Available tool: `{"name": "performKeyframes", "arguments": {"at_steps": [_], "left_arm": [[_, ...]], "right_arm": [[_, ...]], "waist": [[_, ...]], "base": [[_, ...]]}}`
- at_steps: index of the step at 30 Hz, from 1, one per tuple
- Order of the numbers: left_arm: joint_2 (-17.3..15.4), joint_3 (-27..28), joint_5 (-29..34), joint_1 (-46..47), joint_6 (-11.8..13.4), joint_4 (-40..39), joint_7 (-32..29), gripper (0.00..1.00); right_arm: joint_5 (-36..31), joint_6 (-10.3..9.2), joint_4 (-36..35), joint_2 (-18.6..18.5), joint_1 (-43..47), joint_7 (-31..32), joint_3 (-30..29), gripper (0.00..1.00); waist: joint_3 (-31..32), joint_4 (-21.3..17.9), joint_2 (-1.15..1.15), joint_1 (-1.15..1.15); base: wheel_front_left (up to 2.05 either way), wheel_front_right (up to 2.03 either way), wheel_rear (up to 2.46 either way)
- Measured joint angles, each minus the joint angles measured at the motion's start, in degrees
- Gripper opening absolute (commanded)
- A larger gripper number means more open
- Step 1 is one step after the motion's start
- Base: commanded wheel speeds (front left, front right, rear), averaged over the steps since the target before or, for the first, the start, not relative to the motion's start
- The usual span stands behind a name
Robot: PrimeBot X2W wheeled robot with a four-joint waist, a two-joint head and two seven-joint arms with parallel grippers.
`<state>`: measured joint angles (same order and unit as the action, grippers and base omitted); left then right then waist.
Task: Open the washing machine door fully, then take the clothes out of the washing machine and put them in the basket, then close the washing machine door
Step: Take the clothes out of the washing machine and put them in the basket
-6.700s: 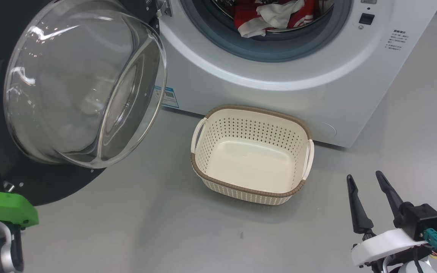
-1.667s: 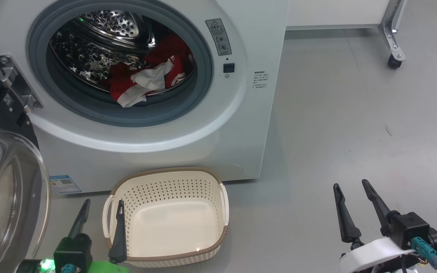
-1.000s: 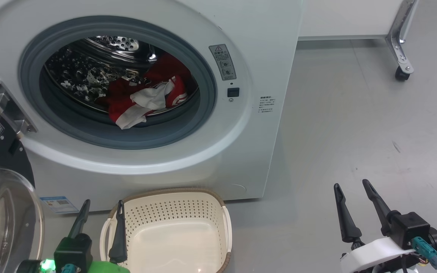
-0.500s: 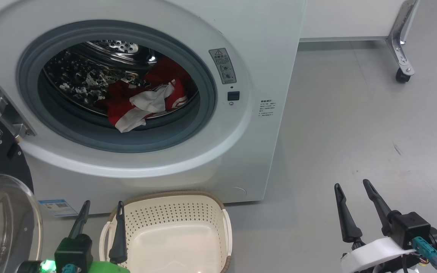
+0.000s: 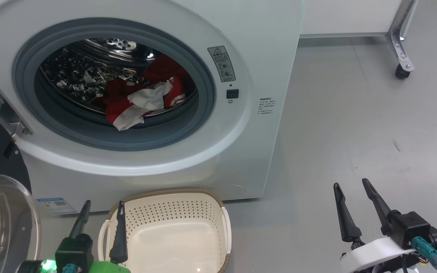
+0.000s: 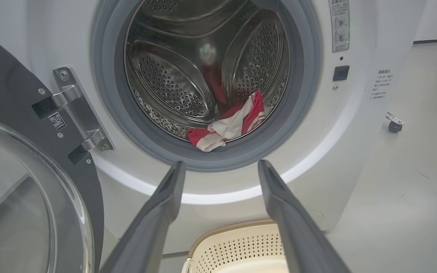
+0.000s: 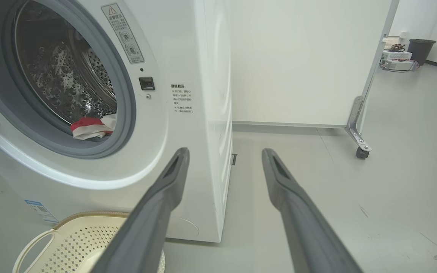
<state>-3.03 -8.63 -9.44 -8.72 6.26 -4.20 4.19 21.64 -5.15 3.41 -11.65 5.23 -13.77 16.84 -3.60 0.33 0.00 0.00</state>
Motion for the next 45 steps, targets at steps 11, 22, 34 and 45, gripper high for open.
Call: {"name": "performKeyframes", "arguments": {"at_steps": [11,22,34,45], "left_arm": [[0.1,-0.3,-0.2,3.0,0.0,0.2,0.3,1.00],[-0.3,-0.5,-0.6,10.5,-1.0,5.3,-1.3,1.00],[-3.4,-0.2,-0.6,25.1,-3.6,12.8,-10.3,1.00],[-7.3,3.4,-2.7,38.6,-5.1,18.1,-20.4,1.00]], "right_arm": [[0.0,0.07,-1.5,-0.7,-0.7,0.1,-0.1,1.00],[0.0,0.57,-4.1,-1.3,-3.4,0.4,-0.3,1.00],[0.7,1.63,-5.2,0.0,-7.9,0.3,-0.2,1.00],[2.0,3.03,-4.7,1.8,-12.0,0.0,-0.3,1.00]], "waist": [[-3.0,-0.8,0.00,0.00],[-8.8,-2.5,0.00,0.00],[-17.6,-5.9,0.00,0.00],[-24.8,-10.1,0.00,0.00]], "base": [[0.00,0.00,0.00],[0.00,0.00,0.00],[0.00,0.00,0.00],[0.00,0.00,0.00]]}}
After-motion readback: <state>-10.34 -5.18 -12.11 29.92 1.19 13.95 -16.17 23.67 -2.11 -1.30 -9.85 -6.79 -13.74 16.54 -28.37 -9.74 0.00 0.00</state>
